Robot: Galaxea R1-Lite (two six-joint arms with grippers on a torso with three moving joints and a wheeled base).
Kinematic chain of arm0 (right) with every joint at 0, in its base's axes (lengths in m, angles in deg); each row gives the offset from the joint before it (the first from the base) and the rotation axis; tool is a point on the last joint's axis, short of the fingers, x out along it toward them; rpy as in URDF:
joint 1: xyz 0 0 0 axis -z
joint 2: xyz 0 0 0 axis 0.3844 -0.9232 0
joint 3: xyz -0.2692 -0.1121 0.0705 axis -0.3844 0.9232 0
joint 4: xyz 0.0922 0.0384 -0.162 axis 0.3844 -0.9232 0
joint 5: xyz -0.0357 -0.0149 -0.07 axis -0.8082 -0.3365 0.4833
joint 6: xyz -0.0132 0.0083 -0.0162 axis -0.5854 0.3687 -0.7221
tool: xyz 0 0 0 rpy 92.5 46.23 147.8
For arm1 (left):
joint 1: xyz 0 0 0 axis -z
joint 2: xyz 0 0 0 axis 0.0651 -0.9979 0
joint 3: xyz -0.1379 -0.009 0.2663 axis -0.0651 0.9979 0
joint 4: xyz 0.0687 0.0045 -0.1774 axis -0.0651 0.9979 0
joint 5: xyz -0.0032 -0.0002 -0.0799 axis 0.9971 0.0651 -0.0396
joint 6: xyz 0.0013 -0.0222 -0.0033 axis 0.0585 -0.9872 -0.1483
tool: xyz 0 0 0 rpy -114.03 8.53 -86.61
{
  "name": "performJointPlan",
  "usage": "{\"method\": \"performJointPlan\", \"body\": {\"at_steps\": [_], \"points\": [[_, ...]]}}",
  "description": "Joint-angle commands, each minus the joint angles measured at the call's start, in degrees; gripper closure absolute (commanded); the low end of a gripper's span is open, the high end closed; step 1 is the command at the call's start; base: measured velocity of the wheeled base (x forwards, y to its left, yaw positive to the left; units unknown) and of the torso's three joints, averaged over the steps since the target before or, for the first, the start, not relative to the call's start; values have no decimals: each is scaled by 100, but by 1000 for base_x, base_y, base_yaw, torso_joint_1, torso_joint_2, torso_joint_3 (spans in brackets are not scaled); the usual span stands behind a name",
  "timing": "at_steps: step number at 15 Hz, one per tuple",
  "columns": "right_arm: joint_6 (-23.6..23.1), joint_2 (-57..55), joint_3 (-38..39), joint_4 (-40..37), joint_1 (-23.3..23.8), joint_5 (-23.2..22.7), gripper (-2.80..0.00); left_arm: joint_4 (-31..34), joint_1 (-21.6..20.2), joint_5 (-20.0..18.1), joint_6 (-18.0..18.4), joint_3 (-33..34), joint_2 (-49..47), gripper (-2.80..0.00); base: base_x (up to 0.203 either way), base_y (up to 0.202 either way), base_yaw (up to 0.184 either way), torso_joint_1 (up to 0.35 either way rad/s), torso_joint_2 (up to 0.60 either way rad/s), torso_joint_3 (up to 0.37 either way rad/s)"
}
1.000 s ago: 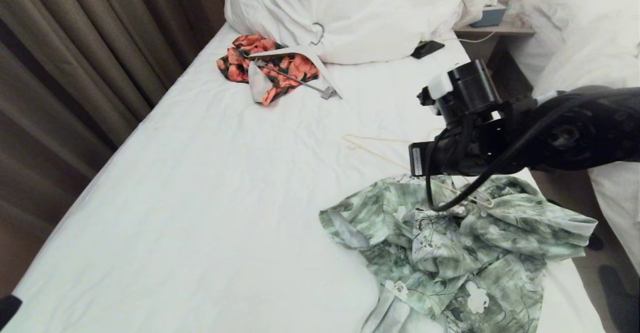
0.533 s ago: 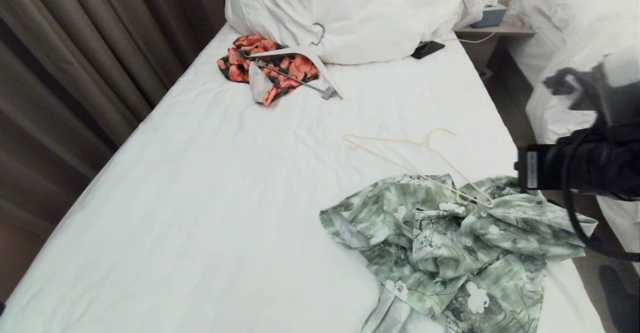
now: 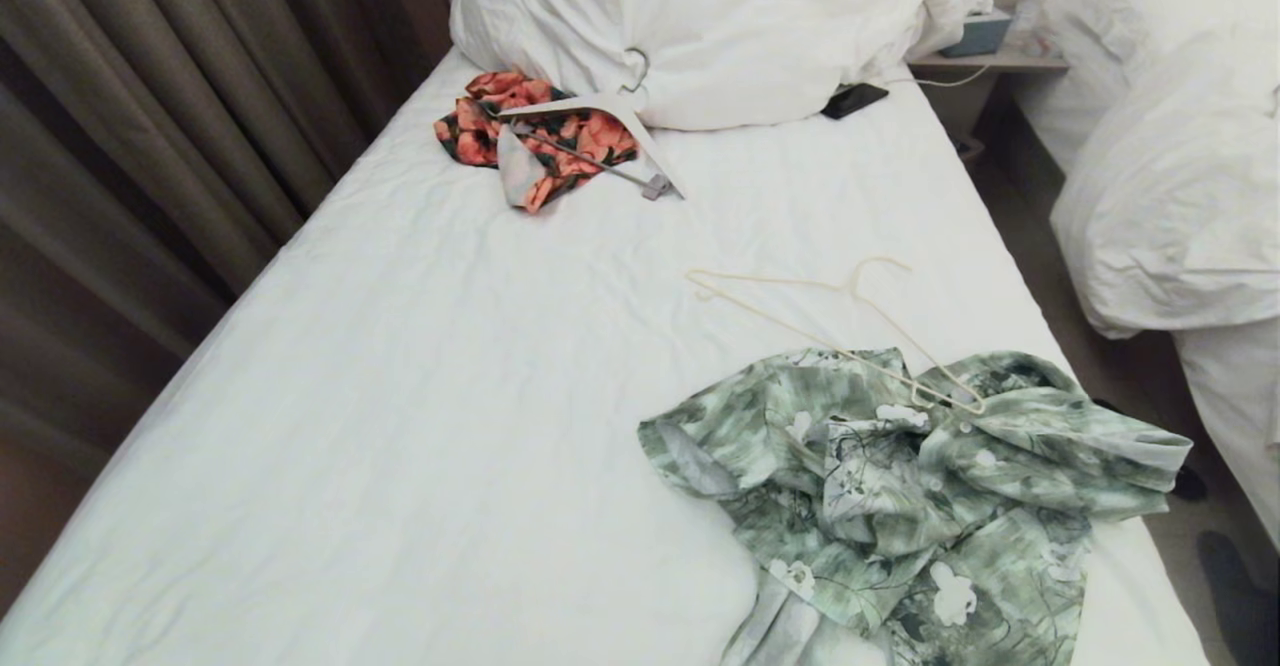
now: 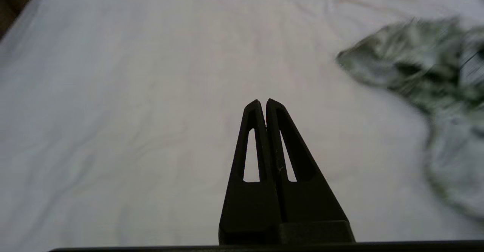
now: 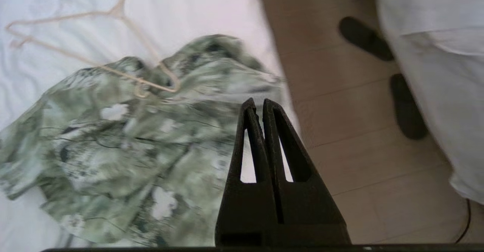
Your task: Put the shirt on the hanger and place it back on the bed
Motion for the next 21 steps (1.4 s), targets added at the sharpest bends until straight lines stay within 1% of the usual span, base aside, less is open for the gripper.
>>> {"method": "performJointPlan", "body": {"at_steps": [1, 3, 4, 5, 7, 9, 10, 11, 12, 14, 15, 16, 19, 21], "points": [[-46, 1225, 475, -22, 271, 11, 0, -120, 1, 23, 221, 360, 191, 0, 0, 0, 0, 0, 0, 0], [-203, 2132, 1072, -138, 573, 3, 0, -255, 1, 82, 300, 577, 190, 0, 0, 0, 0, 0, 0, 0], [-290, 2563, 1376, -226, 713, -13, 0, -287, 1, 206, 382, 627, 190, 0, 0, 0, 0, 0, 0, 0], [-389, 2970, 1702, -313, 814, -60, 0, -295, 1, 224, 400, 628, 190, 0, 0, 0, 0, 0, 0, 0], [-672, 3653, 2384, -392, 1020, -277, 0, -288, 1, 225, 400, 628, 190, 0, 0, 0, 0, 0, 0, 0], [-966, 4299, 2842, -412, 1201, -878, 0, -288, 1, 334, 414, 630, 190, 0, 0, 0, 0, 0, 0, 0], [-1116, 4624, 3047, -407, 1240, -1179, 0, -266, 1, 539, 476, 654, 190, 0, 0, 0, 0, 0, 0, 0], [-1233, 4841, 3330, -349, 1263, -1422, 0, -272, 1, 670, 622, 771, 190, 0, 0, 0, 0, 0, 0, 0], [-1263, 4881, 3689, -35, 1274, -1549, 0, -297, 1, 735, 711, 843, 190, 0, 0, 0, 0, 0, 0, 0], [-1365, 4881, 4488, 1151, 1282, -1712, 0, -306, 1, 755, 691, 821, 190, 0, 0, 0, 0, 0, 0, 0], [-1481, 4878, 4822, 1763, 1284, -1903, 0, -306, 1, 760, 672, 821, 190, 0, 0, 0, 0, 0, 0, 0], [-1591, 4876, 4955, 2004, 1285, -2191, 0, -310, 1, 782, 610, 826, 190, 0, 0, 0, 0, 0, 0, 0], [-1947, 4873, 4968, 2016, 1286, -2260, 0, -315, 1, 822, 502, 830, 190, 0, 0, 0, 0, 0, 0, 0], [-1931, 4876, 5081, 2051, 1286, -2597, 0, -315, 1, 822, 488, 830, 190, 0, 0, 0, 0, 0, 0, 0]]}}
